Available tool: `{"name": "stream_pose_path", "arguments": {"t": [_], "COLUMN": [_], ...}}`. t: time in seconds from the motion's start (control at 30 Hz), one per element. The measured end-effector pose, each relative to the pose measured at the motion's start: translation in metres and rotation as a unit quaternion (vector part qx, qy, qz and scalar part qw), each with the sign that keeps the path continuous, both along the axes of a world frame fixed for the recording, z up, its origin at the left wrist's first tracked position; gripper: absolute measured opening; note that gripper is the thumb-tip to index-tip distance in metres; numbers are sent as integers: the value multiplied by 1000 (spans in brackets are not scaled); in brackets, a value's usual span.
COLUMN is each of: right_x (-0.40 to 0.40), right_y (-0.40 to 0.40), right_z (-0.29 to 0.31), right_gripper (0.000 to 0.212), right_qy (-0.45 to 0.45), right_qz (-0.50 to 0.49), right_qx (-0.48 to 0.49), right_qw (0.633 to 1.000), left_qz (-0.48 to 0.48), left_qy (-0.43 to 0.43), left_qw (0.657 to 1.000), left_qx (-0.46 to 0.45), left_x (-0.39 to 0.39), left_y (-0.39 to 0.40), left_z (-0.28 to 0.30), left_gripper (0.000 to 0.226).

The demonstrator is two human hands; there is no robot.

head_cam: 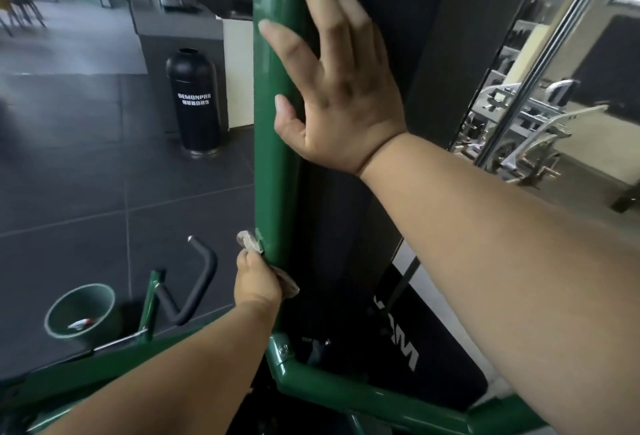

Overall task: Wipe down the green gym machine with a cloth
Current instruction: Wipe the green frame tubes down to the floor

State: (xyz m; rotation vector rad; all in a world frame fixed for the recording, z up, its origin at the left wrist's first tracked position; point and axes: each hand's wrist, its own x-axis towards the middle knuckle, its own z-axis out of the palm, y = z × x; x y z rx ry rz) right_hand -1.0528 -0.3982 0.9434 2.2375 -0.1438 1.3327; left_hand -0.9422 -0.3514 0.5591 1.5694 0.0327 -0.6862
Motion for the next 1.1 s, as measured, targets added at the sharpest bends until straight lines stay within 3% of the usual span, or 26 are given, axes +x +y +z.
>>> {"name": "stream_pose_path", "arguments": {"t": [0.1,0.23,0.33,0.5,0.7,0.8,0.87,0.93,1.03,1.1], "right_x": [-1,1,4,7,10,11,10,9,7,8], "right_y": [1,3,3,4,8,6,6,6,6,7], "right_z": [-8,-19,-28,-51,-86,-92,-94,-96,-94,-97], "right_gripper": [66,70,68,62,56,58,59,58,56,56], "right_qy": [17,10,-5,-19,-19,-9,-8,-5,3,4], "right_qz": [8,16,22,26,20,15,15,10,13,5], "right_qx": [9,23,30,43,81,94,97,94,92,98], "right_qw": [1000,1000,999,999,996,995,995,996,996,995], "left_qz": [-1,-7,-3,20,9,-1,-10,-13,-10,-14], "left_qy": [43,-21,-24,10,75,72,102,82,40,52], "left_qw": [998,997,996,999,997,997,995,997,999,999], "left_qx": [-38,-78,-87,-24,22,39,21,0,-31,7], "left_x": [-6,-27,-26,-20,6,-3,-25,-31,-34,-30], "left_y": [10,27,28,28,7,17,32,32,36,36], "left_z": [90,171,164,108,-33,3,72,93,92,69], "left_gripper": [97,64,62,56,61,66,77,70,58,65]}}
